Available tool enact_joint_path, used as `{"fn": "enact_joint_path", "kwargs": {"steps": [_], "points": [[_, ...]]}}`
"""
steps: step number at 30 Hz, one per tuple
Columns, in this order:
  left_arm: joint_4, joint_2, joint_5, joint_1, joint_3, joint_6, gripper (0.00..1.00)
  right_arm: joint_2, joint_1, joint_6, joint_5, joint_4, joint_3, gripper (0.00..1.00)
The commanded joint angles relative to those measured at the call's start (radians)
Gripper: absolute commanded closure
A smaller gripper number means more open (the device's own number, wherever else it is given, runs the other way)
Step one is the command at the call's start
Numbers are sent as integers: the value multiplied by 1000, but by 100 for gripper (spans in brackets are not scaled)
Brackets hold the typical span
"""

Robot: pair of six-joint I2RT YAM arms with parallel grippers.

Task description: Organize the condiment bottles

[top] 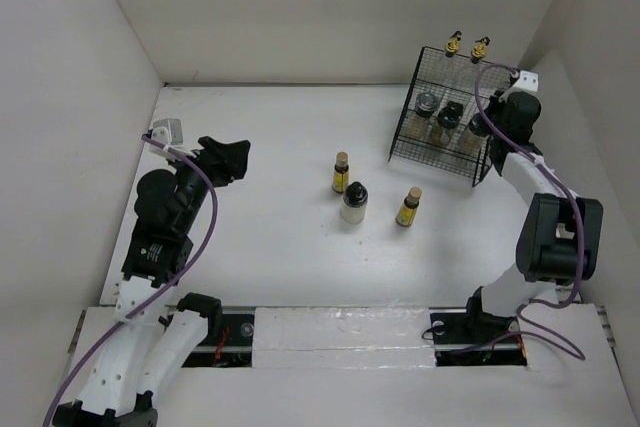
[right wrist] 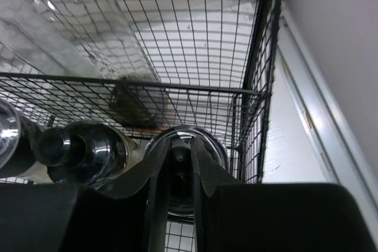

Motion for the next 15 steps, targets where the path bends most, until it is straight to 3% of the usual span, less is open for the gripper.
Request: {"fn": "enact_joint_path", "kwargs": {"steps": [1, 3, 4, 8, 11, 14, 15], "points": [[56, -3, 15, 5, -8, 5, 36, -3, 18, 3, 32, 94, 14, 90], [56, -3, 15, 5, -8, 5, 35, -3, 29, -6, 32, 84, 14, 80], [56, -3, 6, 5, -8, 5, 35, -3, 29, -6, 42, 84, 14, 67], [56, 7, 15, 5, 1, 5, 34, -55, 39, -6, 43, 74, 24, 40], [56, -3, -4, 5, 1, 5, 34, -153, 87, -29, 65, 65, 10, 29], [56, 10, 10, 5, 1, 5, 34, -241, 192, -54, 75, 56, -27, 27], [56, 10, 10, 5, 1, 5, 34, -259, 228, -54, 47, 56, -41, 31]]}}
